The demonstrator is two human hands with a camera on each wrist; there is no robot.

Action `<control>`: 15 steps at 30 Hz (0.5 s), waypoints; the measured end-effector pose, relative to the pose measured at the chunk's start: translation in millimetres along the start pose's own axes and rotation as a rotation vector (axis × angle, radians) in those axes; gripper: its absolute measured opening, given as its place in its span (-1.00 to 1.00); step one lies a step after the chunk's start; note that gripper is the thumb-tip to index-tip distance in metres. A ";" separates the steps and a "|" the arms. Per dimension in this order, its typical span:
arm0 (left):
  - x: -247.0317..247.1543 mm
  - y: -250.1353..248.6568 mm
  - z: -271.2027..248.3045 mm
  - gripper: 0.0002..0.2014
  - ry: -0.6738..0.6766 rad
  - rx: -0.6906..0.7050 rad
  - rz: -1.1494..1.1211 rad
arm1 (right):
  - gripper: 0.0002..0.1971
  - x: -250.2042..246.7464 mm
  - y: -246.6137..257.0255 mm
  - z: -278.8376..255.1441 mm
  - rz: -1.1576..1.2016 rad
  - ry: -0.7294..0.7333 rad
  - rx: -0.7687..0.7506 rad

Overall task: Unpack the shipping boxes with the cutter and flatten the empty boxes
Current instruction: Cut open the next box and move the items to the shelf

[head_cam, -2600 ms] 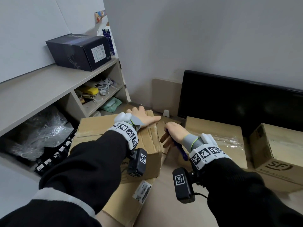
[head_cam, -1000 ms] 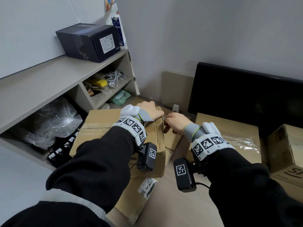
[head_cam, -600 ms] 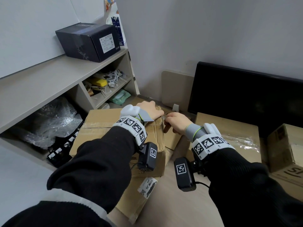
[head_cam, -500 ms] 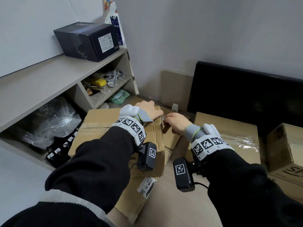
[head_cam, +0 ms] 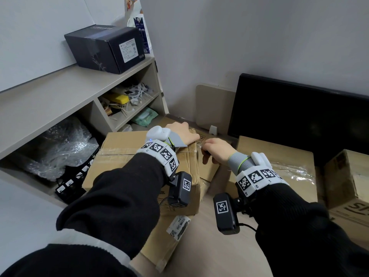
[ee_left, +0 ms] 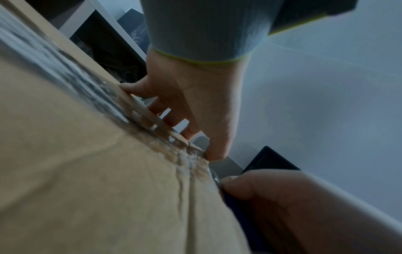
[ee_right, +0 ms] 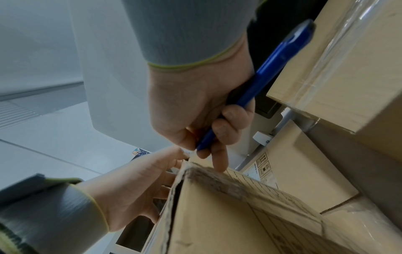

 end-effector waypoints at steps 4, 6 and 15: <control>1.2 -0.9 -1.2 -0.47 0.007 -0.001 -0.006 | -0.81 -2.3 3.6 2.0 -0.025 -0.034 -0.010; 0.8 0.2 -1.5 -0.46 0.009 -0.004 -0.016 | -0.79 -1.0 8.6 2.5 -0.054 -0.035 -0.025; 1.1 0.5 -2.1 -0.45 0.016 -0.004 -0.016 | -0.79 -0.1 7.2 2.7 -0.025 -0.015 -0.023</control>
Point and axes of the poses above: each hand's wrist, its own z-axis towards the middle knuckle, its own x-axis out of the palm, y = z × x, the point moved 8 cm from there along z, towards the middle knuckle, and after that the axes turned 5 degrees about x, right-handed, at the moved point
